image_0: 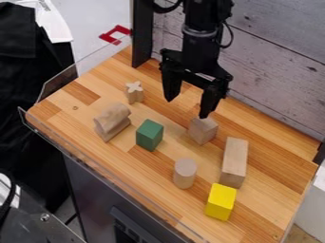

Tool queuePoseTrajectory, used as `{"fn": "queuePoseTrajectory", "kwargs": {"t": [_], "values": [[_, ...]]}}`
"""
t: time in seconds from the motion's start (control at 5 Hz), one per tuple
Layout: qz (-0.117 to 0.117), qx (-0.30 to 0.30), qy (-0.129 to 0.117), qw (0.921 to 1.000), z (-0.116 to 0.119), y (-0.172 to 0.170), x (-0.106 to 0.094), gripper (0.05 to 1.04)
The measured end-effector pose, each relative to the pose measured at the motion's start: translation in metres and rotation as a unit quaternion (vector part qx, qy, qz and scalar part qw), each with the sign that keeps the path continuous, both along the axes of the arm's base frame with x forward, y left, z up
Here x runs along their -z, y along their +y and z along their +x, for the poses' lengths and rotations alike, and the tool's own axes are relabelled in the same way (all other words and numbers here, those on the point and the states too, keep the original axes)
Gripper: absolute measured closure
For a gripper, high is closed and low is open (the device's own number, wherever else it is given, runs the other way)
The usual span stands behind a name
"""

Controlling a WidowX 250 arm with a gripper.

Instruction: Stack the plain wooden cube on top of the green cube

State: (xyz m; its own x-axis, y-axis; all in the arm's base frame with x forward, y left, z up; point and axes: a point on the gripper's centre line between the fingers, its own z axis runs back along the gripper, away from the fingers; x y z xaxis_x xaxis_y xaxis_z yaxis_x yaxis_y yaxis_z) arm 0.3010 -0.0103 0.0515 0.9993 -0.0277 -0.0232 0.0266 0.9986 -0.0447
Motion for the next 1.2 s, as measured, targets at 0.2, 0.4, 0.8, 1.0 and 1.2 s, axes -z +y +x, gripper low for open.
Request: {"fn": "queuePoseTrajectory", "kwargs": {"t": [0.2,0.4,0.8,1.0,1.2], "values": [[0.003,0.011,0.005,0.9999,0.000,-0.005,0.004,0.084],[0.007,0.019,0.014,0.9997,-0.002,-0.007,0.011,0.084],[0.007,0.020,0.021,0.9995,-0.002,-0.007,0.017,0.084],[0.008,0.021,0.023,0.9995,0.002,-0.007,0.022,0.084],[0.009,0.024,0.025,0.9994,0.006,-0.008,0.026,0.084]]}}
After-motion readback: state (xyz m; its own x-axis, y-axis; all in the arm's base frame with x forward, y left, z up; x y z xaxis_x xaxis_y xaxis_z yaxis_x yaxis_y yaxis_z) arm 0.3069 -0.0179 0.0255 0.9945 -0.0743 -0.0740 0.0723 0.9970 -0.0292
